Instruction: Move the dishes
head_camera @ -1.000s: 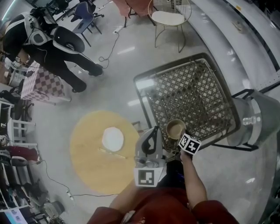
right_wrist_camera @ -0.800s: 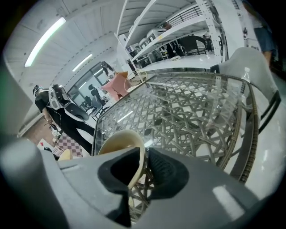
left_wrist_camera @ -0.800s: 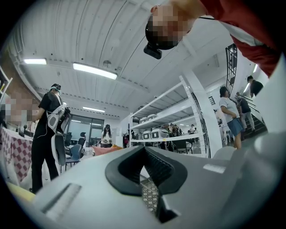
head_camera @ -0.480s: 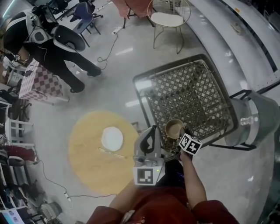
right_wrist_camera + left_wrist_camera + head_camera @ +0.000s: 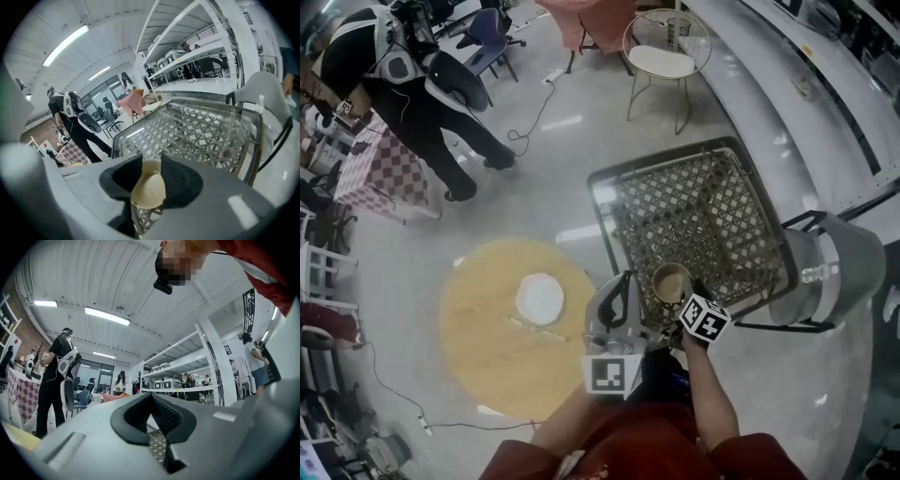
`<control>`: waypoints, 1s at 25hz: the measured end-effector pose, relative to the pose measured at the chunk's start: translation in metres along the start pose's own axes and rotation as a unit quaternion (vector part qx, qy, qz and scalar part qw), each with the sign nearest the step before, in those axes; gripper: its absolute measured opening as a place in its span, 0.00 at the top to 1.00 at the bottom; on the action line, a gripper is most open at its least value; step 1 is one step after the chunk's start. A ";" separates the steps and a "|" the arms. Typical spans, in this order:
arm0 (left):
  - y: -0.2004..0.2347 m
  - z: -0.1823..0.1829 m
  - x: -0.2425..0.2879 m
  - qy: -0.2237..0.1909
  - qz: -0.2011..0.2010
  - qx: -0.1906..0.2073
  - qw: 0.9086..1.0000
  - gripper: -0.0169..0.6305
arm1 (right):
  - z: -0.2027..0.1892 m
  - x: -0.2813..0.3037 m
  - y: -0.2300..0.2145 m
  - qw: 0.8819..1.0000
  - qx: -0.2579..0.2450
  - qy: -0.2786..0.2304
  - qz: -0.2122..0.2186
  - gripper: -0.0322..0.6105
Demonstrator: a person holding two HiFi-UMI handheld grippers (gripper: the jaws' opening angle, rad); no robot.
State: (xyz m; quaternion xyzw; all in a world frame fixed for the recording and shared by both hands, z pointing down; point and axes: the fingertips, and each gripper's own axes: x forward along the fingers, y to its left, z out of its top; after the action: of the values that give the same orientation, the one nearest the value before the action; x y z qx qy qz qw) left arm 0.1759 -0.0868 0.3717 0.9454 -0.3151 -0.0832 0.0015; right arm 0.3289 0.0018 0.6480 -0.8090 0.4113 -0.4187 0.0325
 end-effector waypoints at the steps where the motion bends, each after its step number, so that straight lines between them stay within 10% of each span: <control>1: 0.003 0.002 -0.002 0.000 0.002 -0.001 1.000 0.96 | 0.005 -0.004 0.009 1.000 -0.004 -0.009 0.009 0.78; 25: 0.096 0.043 -0.079 -0.028 0.085 0.002 0.996 0.96 | 0.058 -0.095 0.191 0.967 -0.123 -0.162 0.156 0.78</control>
State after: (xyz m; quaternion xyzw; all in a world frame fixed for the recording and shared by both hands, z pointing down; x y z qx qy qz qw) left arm 0.0495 -0.1150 0.3467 0.9124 -0.3947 -0.1082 -0.0021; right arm 0.2183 -0.0757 0.4729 -0.7896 0.5702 -0.2177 0.0637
